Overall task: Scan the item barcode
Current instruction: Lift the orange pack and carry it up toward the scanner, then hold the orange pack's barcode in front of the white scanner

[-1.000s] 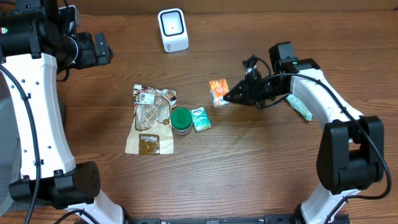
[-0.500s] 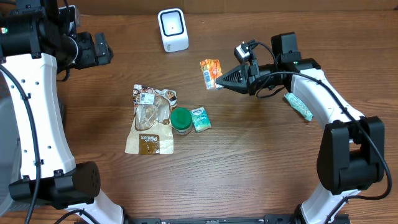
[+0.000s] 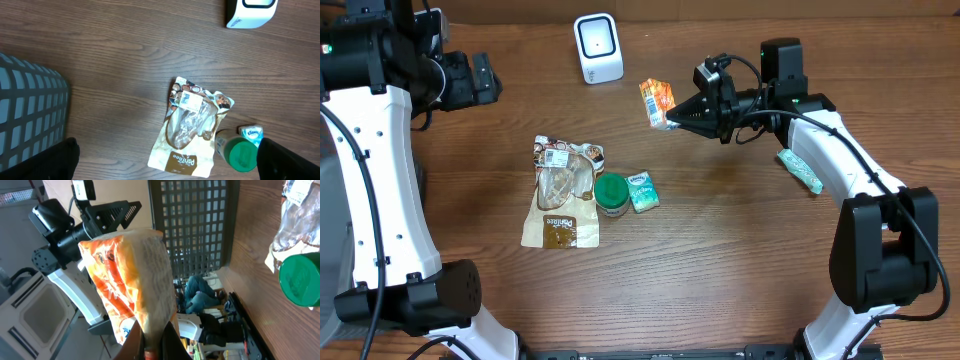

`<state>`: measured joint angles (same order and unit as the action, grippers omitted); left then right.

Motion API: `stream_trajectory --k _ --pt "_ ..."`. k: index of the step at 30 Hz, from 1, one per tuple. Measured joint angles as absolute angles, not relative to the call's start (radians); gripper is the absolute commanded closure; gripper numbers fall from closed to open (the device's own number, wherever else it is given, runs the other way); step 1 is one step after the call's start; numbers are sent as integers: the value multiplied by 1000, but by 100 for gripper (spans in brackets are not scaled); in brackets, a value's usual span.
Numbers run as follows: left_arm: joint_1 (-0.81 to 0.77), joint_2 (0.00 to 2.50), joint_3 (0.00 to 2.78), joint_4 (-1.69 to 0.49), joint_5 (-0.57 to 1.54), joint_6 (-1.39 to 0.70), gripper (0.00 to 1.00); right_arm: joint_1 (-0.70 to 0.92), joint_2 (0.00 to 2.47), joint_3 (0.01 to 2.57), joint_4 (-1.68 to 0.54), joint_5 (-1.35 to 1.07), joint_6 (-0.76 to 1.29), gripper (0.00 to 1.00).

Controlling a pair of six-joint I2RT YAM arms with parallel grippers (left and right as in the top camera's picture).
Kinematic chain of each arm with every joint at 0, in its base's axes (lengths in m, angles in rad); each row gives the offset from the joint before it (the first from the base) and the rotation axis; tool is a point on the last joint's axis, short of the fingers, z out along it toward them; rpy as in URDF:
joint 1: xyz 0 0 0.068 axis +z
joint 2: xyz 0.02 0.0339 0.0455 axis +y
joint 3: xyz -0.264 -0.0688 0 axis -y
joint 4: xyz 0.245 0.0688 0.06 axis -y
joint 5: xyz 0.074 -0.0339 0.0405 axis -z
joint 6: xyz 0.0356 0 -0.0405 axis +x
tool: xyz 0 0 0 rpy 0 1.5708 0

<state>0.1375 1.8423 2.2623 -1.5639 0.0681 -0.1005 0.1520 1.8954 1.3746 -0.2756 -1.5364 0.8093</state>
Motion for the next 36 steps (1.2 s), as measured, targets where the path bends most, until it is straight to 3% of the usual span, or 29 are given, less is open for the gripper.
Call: stream_trajectory --k 12,19,27,36 --pt "138 1842 2262 -1563 68 -101 0 152 1895 1374 -215 -1536 885 96" --pt "138 1842 2262 -1563 68 -101 1 152 1895 1375 -217 -1489 801 96" --pt "138 1842 2262 -1563 68 -101 1 163 1895 1375 -451 -1272 636 96" --pt "138 1842 2262 -1564 68 -101 1 193 1895 1390 -807 -817 453 96"
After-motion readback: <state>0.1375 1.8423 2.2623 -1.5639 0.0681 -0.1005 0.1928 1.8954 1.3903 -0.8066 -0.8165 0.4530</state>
